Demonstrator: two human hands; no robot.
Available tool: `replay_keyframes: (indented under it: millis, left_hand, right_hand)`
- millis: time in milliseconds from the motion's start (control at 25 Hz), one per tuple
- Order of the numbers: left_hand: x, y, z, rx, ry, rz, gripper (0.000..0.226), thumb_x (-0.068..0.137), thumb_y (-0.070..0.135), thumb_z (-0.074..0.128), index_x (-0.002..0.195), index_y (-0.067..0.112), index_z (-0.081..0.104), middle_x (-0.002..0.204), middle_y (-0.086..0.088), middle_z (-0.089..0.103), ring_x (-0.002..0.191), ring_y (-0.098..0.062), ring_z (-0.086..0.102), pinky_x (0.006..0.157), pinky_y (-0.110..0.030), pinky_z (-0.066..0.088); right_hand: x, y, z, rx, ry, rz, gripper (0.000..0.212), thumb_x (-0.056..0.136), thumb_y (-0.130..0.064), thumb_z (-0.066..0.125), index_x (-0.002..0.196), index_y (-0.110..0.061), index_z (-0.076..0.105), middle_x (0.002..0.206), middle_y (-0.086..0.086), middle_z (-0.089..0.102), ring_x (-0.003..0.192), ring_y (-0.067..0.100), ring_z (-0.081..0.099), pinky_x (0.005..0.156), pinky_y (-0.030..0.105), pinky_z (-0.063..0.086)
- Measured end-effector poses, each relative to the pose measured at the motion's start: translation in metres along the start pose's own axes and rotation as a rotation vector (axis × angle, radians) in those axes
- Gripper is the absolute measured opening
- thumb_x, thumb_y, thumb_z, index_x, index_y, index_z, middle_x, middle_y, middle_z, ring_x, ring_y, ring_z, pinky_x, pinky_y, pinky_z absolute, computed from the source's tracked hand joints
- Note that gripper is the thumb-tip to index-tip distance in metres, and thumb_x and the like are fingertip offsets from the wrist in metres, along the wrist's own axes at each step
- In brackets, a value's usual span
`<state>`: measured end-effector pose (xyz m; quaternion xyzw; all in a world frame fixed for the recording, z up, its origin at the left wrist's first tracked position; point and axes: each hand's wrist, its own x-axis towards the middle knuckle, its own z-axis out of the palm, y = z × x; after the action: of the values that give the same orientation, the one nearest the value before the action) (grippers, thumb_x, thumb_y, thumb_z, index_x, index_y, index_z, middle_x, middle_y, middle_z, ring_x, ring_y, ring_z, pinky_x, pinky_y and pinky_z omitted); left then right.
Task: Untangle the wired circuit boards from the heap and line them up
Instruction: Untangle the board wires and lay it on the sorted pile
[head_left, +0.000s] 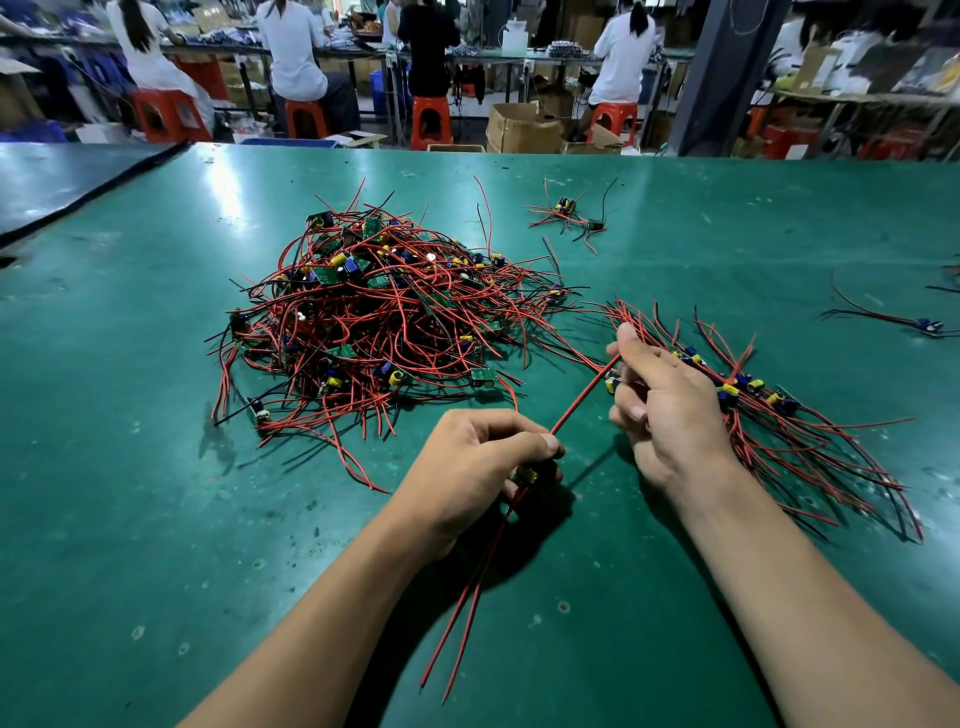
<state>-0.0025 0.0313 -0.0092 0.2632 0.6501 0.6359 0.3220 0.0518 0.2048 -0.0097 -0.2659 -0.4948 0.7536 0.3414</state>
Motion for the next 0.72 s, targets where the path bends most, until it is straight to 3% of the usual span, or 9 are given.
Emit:
replay_keyframes:
  millis: [80,200,320,520,720]
  left_hand:
    - [0.001,-0.002,0.000,-0.027,0.032,-0.007,0.016,0.087,0.005,0.065,0.073,0.009,0.073,0.062,-0.005,0.067,0.049,-0.014,0.060,0.044,-0.016,0.042]
    - [0.003,-0.004,0.001,-0.048,0.061,-0.014,0.015,0.091,0.011,0.065,0.082,0.002,0.073,0.067,-0.007,0.069,0.054,-0.019,0.065,0.047,-0.018,0.046]
    - [0.004,-0.002,0.002,-0.147,0.071,-0.059,0.033,0.097,0.028,0.058,0.091,-0.001,0.071,0.078,-0.014,0.071,0.058,-0.022,0.066,0.051,-0.024,0.053]
    - [0.004,0.009,0.002,-0.383,0.074,-0.150,0.061,0.099,0.052,0.038,0.100,-0.002,0.067,0.081,-0.019,0.072,0.062,-0.027,0.069,0.053,-0.029,0.057]
    - [0.006,0.009,0.001,-0.416,0.062,-0.160,0.076,0.095,0.064,0.023,0.120,0.003,0.061,0.097,-0.020,0.072,0.069,-0.027,0.070,0.056,-0.030,0.058]
  right_hand:
    - [0.000,-0.001,-0.002,0.013,-0.014,0.021,0.024,0.093,-0.031,0.068,0.080,-0.010,0.067,0.059,-0.004,0.042,0.035,0.005,0.028,0.039,0.018,0.020]
    - [-0.001,-0.003,-0.002,-0.001,-0.017,0.037,0.039,0.085,-0.045,0.070,0.094,-0.007,0.071,0.067,-0.005,0.051,0.039,0.006,0.033,0.039,0.018,0.023]
    - [-0.003,-0.003,0.000,-0.053,-0.014,0.058,0.058,0.073,-0.058,0.071,0.102,-0.007,0.070,0.075,-0.003,0.058,0.042,0.007,0.038,0.040,0.019,0.029]
    - [-0.003,0.000,0.000,-0.164,-0.024,0.043,0.052,0.085,-0.063,0.062,0.102,-0.015,0.070,0.080,-0.002,0.062,0.045,0.007,0.045,0.042,0.020,0.036]
    - [-0.007,0.001,0.000,-0.260,-0.115,-0.023,0.048,0.086,-0.062,0.065,0.092,-0.014,0.068,0.068,-0.005,0.057,0.044,0.009,0.045,0.039,0.020,0.034]
